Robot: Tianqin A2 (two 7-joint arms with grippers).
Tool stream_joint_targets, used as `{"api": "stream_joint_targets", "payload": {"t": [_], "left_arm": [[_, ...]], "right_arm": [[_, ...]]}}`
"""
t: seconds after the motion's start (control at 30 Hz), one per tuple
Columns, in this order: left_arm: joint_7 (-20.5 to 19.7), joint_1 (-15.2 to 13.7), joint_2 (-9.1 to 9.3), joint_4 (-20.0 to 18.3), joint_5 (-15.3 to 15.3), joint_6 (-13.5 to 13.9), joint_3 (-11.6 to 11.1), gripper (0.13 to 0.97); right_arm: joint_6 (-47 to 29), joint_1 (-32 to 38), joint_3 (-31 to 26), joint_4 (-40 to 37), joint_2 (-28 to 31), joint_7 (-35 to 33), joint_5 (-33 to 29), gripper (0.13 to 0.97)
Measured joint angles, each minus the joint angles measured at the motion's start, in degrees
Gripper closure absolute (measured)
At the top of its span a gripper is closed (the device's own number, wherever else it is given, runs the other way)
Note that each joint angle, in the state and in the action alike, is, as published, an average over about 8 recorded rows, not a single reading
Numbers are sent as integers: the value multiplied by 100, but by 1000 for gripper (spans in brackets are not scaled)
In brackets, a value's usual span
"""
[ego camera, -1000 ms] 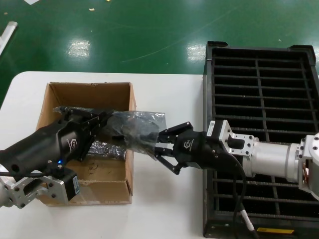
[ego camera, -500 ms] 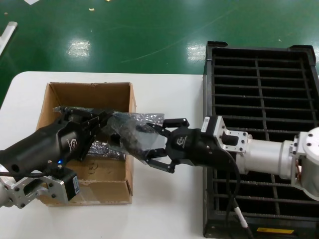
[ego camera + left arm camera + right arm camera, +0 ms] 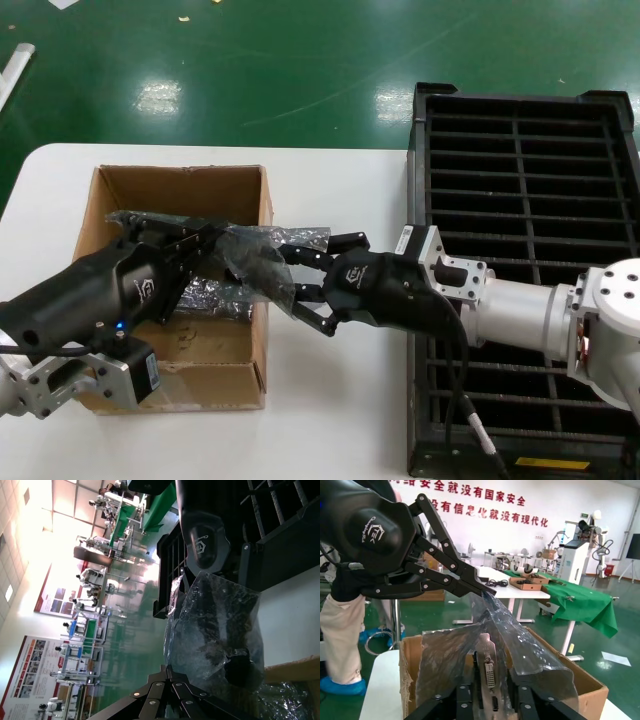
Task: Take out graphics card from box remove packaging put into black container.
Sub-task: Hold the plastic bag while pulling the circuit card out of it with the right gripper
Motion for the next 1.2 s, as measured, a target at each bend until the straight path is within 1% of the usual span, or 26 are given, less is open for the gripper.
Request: {"api": "stream_joint_targets", "payload": {"t": [0.23,0.47,0.93,1.2], "left_arm": [[0,0,0,0,0,0,0,959],[0,0,0,0,0,0,0,959],[0,0,0,0,0,0,0,959],[0,0,1,0,0,1,-1,959]], "right_arm": [[59,-100,35,190,49,71,1,827],[85,-250,30,579,157,218,0,908],[40,-596,-89,1544,603,585,-73,908],[180,-760,-120,1786,769,597,-165,908]]}}
